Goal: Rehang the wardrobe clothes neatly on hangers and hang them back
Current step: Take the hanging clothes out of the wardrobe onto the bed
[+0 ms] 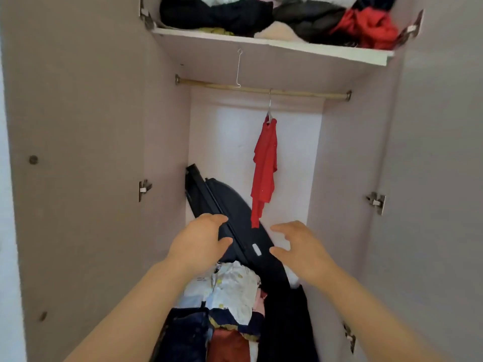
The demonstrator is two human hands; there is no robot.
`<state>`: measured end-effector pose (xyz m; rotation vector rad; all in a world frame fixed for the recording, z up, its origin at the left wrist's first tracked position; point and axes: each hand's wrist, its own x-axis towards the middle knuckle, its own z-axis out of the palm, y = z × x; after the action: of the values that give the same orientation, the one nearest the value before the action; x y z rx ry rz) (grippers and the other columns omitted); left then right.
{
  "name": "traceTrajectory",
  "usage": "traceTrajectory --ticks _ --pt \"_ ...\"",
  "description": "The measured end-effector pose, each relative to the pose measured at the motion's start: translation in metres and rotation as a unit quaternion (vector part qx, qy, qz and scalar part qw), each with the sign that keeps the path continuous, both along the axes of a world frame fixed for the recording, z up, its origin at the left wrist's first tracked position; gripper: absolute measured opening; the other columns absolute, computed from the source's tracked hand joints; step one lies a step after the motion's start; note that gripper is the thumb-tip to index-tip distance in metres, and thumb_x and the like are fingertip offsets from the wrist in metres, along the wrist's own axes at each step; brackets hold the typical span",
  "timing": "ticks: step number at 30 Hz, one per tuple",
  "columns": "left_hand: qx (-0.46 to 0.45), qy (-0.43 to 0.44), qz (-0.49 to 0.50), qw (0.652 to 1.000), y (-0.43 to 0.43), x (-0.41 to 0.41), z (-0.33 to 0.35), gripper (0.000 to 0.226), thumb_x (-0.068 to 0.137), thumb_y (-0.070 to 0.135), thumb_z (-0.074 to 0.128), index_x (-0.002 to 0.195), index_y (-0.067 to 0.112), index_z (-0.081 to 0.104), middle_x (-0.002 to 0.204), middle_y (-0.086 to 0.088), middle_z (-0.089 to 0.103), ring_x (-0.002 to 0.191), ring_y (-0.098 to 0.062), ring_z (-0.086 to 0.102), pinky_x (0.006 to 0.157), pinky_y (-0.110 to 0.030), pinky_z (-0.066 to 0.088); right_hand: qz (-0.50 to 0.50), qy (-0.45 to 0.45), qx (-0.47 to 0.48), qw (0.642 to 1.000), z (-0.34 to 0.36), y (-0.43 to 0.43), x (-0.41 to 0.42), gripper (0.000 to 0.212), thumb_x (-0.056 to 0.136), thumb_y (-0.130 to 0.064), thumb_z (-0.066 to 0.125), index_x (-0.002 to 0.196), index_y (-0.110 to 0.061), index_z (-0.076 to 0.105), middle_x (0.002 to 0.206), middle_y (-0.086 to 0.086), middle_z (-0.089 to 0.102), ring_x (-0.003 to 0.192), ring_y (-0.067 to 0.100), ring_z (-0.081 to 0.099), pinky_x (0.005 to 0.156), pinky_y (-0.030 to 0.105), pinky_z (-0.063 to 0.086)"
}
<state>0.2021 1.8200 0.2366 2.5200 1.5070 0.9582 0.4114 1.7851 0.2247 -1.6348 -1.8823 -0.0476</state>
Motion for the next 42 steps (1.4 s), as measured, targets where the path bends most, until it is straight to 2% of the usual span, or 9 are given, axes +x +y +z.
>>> traceTrajectory --ticks 5,9,14,21,24,30,33,37,42 --pt "0.051 -0.028 -0.009 0.998 0.069 0.027 0.030 0.052 0.091 0.031 0.053 0.139 0.021 0.036 0.141 -0.001 0.040 0.125 -0.016 0.043 0.101 -0.026 0.036 -0.004 -0.002 0.050 0.999 0.031 0.074 0.028 0.046 0.088 -0.026 0.061 0.132 -0.026 0.047 0.127 -0.004 0.046 0.103 0.005 0.046 0.086 0.009 0.030" --pt "0.089 -0.039 -0.001 0.995 0.126 0.055 0.051 0.052 0.091 0.029 0.053 0.140 0.021 0.036 0.141 -0.001 0.041 0.125 -0.016 0.043 0.102 -0.026 0.036 0.010 0.004 0.095 0.995 0.056 0.140 0.054 0.044 0.089 -0.025 0.060 0.131 -0.026 0.049 0.124 -0.004 0.048 0.093 0.002 0.043 0.066 -0.004 0.032" --pt "0.128 -0.037 0.016 0.991 0.192 0.087 0.088 0.052 0.093 0.031 0.049 0.142 0.023 0.031 0.144 0.001 0.037 0.126 -0.014 0.041 0.100 -0.024 0.034 0.022 0.010 0.126 0.992 0.096 0.218 0.080 0.045 0.089 -0.024 0.059 0.132 -0.026 0.048 0.130 -0.003 0.046 0.106 0.006 0.048 0.087 0.011 0.032" --pt "0.179 -0.055 0.044 0.981 0.271 0.113 0.123 0.052 0.094 0.029 0.048 0.142 0.021 0.031 0.143 -0.001 0.039 0.128 -0.015 0.039 0.101 -0.026 0.033 0.035 0.029 0.179 0.983 0.143 0.313 0.096 0.046 0.088 -0.022 0.060 0.133 -0.024 0.048 0.131 0.001 0.046 0.112 0.014 0.050 0.090 0.017 0.035" --pt "0.201 -0.074 0.042 0.976 0.307 0.122 0.130 0.052 0.094 0.030 0.049 0.141 0.022 0.031 0.142 0.001 0.040 0.127 -0.014 0.040 0.100 -0.024 0.033 0.044 0.034 0.210 0.976 0.160 0.349 0.093 0.051 0.088 -0.019 0.060 0.136 -0.023 0.043 0.134 0.002 0.042 0.117 0.016 0.048 0.096 0.022 0.037" --pt "0.230 -0.080 0.034 0.969 0.384 0.131 0.138 0.052 0.093 0.031 0.048 0.141 0.024 0.030 0.141 0.003 0.040 0.128 -0.013 0.038 0.101 -0.025 0.032 0.023 -0.004 0.308 0.951 0.201 0.418 0.084 0.047 0.090 -0.021 0.056 0.136 -0.016 0.044 0.137 0.006 0.041 0.127 0.018 0.038 0.104 0.023 0.027" --pt "0.245 -0.085 0.017 0.966 0.423 0.131 0.146 0.052 0.093 0.031 0.049 0.141 0.024 0.031 0.140 0.005 0.040 0.127 -0.012 0.038 0.102 -0.025 0.032 0.000 -0.009 0.329 0.944 0.220 0.452 0.088 0.045 0.091 -0.019 0.053 0.136 -0.014 0.045 0.137 0.008 0.042 0.120 0.022 0.047 0.105 0.029 0.034" --pt "0.262 -0.080 0.002 0.962 0.469 0.131 0.155 0.052 0.092 0.033 0.049 0.141 0.026 0.031 0.139 0.007 0.041 0.126 -0.011 0.039 0.101 -0.024 0.032 -0.059 -0.076 0.345 0.934 0.235 0.492 0.108 0.042 0.091 -0.018 0.051 0.133 -0.015 0.047 0.136 0.006 0.044 0.125 0.022 0.039 0.104 0.031 0.031" --pt "0.271 -0.080 -0.019 0.959 0.511 0.142 0.163 0.052 0.090 0.032 0.051 0.139 0.025 0.035 0.136 0.005 0.045 0.124 -0.013 0.042 0.102 -0.026 0.034 -0.130 -0.089 0.368 0.916 0.244 0.524 0.146 0.038 0.089 -0.014 0.054 0.126 -0.013 0.053 0.123 0.010 0.052 0.114 0.028 0.047 0.096 0.035 0.035"
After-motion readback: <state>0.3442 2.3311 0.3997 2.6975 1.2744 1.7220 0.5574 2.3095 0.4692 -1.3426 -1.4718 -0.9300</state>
